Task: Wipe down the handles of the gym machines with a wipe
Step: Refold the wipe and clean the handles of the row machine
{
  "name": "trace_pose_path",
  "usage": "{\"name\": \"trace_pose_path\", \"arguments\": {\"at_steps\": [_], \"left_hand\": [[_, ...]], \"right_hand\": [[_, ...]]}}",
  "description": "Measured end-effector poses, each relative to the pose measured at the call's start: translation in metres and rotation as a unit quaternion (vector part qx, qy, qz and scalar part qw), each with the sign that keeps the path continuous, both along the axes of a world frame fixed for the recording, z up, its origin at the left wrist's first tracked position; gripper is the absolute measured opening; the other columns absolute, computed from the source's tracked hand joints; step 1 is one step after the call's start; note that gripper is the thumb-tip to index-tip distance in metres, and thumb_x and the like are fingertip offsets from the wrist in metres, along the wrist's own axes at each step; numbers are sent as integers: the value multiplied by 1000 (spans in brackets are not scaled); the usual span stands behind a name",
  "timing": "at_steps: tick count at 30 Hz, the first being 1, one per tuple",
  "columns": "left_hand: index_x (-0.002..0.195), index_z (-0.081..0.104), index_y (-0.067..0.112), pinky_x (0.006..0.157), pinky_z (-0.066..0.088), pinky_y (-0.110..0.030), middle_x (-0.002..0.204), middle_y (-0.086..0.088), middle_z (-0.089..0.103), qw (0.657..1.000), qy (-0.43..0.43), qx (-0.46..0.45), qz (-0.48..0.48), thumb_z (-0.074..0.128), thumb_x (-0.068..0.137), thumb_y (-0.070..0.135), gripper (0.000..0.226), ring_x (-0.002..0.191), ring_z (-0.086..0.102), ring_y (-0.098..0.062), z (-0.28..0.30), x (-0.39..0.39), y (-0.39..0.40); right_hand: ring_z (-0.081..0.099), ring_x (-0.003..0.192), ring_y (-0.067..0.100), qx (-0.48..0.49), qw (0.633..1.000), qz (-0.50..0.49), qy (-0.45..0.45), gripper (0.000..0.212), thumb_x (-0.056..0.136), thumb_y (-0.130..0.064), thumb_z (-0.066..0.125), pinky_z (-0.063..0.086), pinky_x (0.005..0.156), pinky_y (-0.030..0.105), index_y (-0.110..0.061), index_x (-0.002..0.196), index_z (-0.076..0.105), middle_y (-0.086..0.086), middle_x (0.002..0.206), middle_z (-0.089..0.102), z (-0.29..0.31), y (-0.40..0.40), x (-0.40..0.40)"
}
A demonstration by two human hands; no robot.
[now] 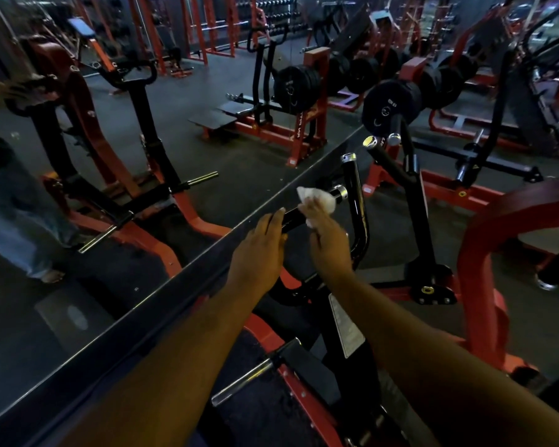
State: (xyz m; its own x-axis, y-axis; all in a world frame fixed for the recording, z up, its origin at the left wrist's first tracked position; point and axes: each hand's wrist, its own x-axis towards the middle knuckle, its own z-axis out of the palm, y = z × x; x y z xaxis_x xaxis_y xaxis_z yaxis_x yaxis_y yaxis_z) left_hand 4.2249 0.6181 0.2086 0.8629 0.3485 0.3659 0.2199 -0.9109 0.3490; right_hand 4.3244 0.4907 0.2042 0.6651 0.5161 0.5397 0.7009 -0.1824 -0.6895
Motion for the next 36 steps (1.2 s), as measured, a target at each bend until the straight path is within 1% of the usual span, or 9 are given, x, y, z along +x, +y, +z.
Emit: {"name": "trace_pose_path", "arguments": {"at_steps": [4,7,11,15,17,21,23,30,36], "left_hand": [[156,29,25,77,59,-46,150,-2,43,1000,-3,-22,-8,45,105,28,54,111,63,-26,0,0,1],[158,25,23,79,58,-48,151,-3,41,1000,0,-14,3,40,106,32,55,112,61,-28,1,1,0],[159,24,21,80,58,-48,152,-6,41,1000,6,-2,2,37,107,34,55,115,60,-30,-1,1,1],[159,23,22,82,59,-45,153,-5,41,1000,-3,-5,-2,42,106,30,57,117,60,-27,-5,1,2],[159,23,22,85,58,-46,154,-6,40,1000,-1,-13,-3,42,105,29,57,120,60,-27,-6,3,3],[158,28,18,86,57,-48,153,-9,42,1000,-2,6,-2,35,107,35,54,121,59,-33,-3,2,1],[158,29,18,84,57,-47,152,-10,43,1000,-3,9,-1,36,108,34,53,121,59,-33,-1,1,0],[158,25,22,83,58,-48,154,-8,40,1000,5,1,-13,33,106,38,55,119,60,-29,-2,1,5],[159,23,22,85,58,-48,157,-7,37,1000,3,-2,-5,41,108,31,55,121,60,-31,-1,0,2]], "right_hand": [[60,124,1,75,991,99,55,38,104,0,48,51,100,22,-15,136,63,-5,132,66,19,-11,-21],[58,124,-2,126,989,-60,40,36,105,-5,47,49,102,21,-23,131,63,-11,131,66,39,-11,16],[37,148,20,-89,992,-89,1,43,104,-6,45,37,119,41,-19,143,56,4,153,50,18,4,41],[46,140,5,87,994,-1,71,42,102,3,47,42,113,25,-14,138,59,1,148,54,-3,3,-13],[59,127,8,229,954,25,192,36,103,3,47,52,101,26,-7,134,61,-2,134,65,-4,-2,-35],[68,109,20,475,733,-119,472,33,100,4,50,55,93,27,-2,129,64,8,124,71,-2,3,-9],[69,102,19,495,674,-110,537,36,101,1,52,55,93,28,-3,136,59,17,131,65,5,9,8],[71,98,21,441,642,-96,620,29,99,-9,60,61,86,36,-19,125,69,10,112,73,30,32,-26],[74,80,16,383,674,-30,631,23,104,-8,49,60,67,27,-9,114,70,10,94,77,12,6,-37]]}}
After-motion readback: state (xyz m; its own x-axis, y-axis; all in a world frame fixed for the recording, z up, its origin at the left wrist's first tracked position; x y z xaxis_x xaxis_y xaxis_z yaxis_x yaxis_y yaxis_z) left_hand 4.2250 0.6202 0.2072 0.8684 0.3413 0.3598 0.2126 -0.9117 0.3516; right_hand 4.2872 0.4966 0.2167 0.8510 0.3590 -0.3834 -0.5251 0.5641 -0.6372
